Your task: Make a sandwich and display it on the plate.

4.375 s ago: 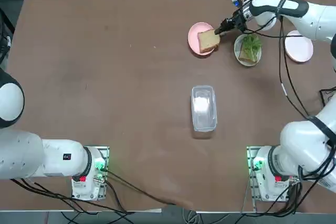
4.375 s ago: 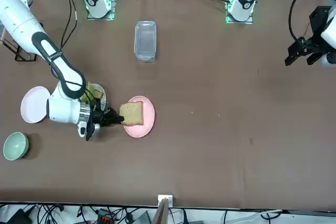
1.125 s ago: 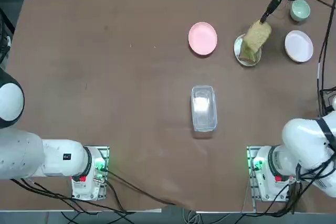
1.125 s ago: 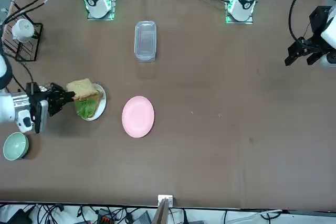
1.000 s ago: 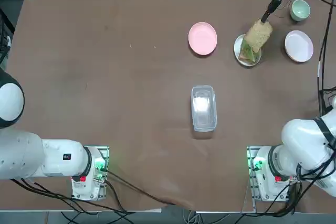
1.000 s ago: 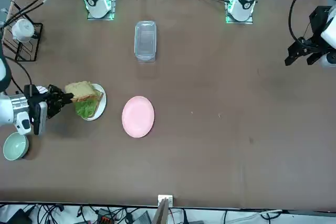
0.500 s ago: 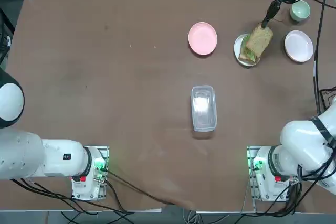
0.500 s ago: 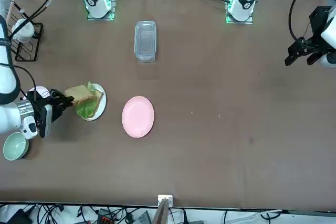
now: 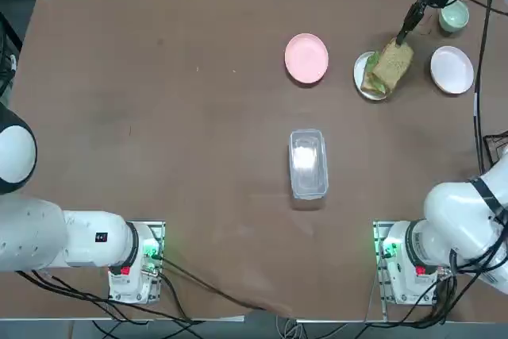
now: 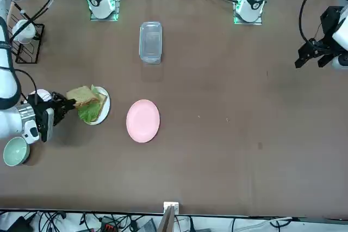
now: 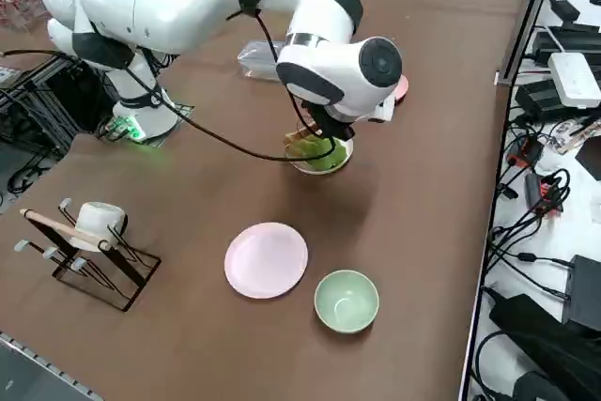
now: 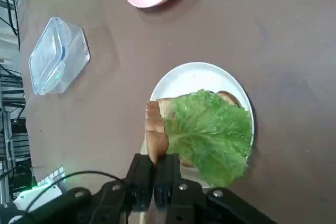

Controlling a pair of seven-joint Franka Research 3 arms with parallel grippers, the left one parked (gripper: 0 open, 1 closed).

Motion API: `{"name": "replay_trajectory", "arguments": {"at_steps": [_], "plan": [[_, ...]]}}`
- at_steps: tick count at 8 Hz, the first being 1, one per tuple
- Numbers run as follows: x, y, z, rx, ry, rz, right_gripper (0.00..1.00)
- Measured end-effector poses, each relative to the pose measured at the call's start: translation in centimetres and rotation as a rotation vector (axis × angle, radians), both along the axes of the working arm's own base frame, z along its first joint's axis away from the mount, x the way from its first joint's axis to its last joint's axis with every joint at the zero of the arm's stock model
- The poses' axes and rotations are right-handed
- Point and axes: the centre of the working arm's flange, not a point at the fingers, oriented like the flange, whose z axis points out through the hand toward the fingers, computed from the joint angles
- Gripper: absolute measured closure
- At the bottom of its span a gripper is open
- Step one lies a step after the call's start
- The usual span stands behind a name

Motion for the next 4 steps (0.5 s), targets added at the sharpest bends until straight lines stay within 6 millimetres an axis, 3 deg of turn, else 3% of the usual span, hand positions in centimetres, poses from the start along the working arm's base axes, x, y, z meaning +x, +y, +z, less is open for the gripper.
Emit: {"name": "replay_trajectory", "arguments": {"at_steps": [4], "plan": [[0.0, 1.1, -2.4, 0.026, 0.031, 0.014, 0.93]]}}
